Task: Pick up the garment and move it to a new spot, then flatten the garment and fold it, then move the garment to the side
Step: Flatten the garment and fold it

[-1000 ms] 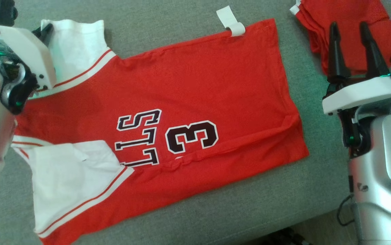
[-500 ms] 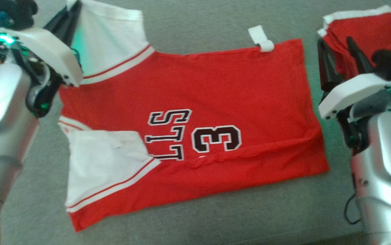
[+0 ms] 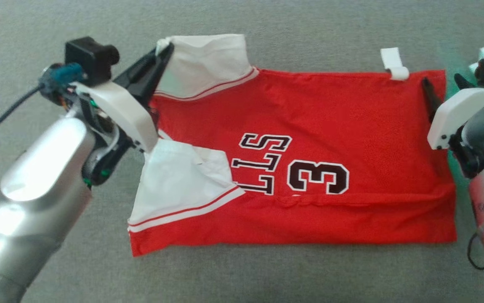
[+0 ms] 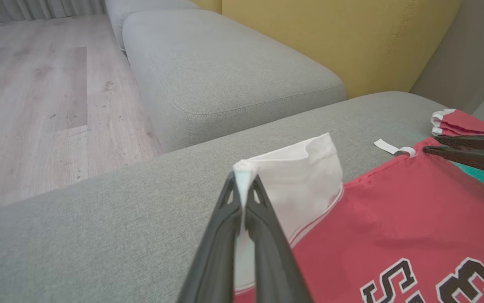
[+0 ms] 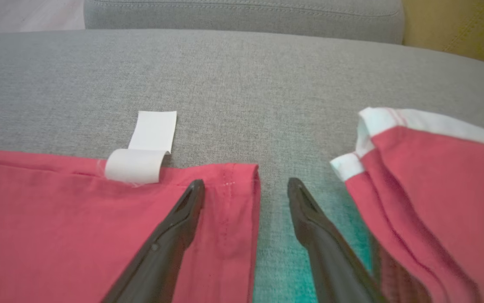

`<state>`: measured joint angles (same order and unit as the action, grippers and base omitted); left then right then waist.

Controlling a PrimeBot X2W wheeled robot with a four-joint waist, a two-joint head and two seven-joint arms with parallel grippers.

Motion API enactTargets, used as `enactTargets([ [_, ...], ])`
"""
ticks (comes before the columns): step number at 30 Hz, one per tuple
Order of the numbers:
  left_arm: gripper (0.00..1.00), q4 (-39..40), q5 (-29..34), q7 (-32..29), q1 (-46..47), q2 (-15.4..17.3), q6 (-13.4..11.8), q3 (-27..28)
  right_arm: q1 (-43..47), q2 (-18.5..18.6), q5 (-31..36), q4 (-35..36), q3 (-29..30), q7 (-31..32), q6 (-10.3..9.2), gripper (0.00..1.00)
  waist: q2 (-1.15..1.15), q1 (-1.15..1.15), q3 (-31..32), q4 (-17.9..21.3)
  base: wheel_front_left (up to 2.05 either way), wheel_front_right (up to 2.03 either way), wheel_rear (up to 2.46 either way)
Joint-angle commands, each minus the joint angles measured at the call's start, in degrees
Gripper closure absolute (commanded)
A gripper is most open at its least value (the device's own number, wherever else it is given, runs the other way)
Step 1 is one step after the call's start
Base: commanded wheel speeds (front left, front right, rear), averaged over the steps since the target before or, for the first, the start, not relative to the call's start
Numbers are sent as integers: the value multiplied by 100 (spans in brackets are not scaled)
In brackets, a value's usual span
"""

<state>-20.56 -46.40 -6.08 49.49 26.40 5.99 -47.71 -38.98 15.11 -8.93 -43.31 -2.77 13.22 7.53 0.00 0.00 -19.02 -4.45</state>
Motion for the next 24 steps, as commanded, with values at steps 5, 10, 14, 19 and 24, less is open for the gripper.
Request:
enactTargets([
  [5, 100, 433, 38, -98, 99, 221, -100, 154, -407, 99, 69, -431, -199, -29, -4, 0, 0, 0, -101, -113, 0, 0, 0],
  [10, 100, 486, 53, -128, 82, 291, -155, 147, -621, 83, 4, -830, -493, -85, -4, 33, 0, 0, -130, -88, 0, 0, 0],
  [14, 100, 372, 22, -76, 98, 354, -249, 246, -853, 85, -168, -937, -704, -300, -4, 100, 0, 0, -128, -3, 0, 0, 0],
  [19, 100, 17, 39, 190, 307, 408, -414, 503, -1205, 86, -762, -752, -998, -541, -4, 100, 0, 0, -165, 160, 0, 0, 0],
  [24, 100, -404, 73, 462, 708, 385, -443, 719, -1555, 224, -1351, -432, -1308, -738, -4, 100, 0, 0, -269, 330, 0, 0, 0],
])
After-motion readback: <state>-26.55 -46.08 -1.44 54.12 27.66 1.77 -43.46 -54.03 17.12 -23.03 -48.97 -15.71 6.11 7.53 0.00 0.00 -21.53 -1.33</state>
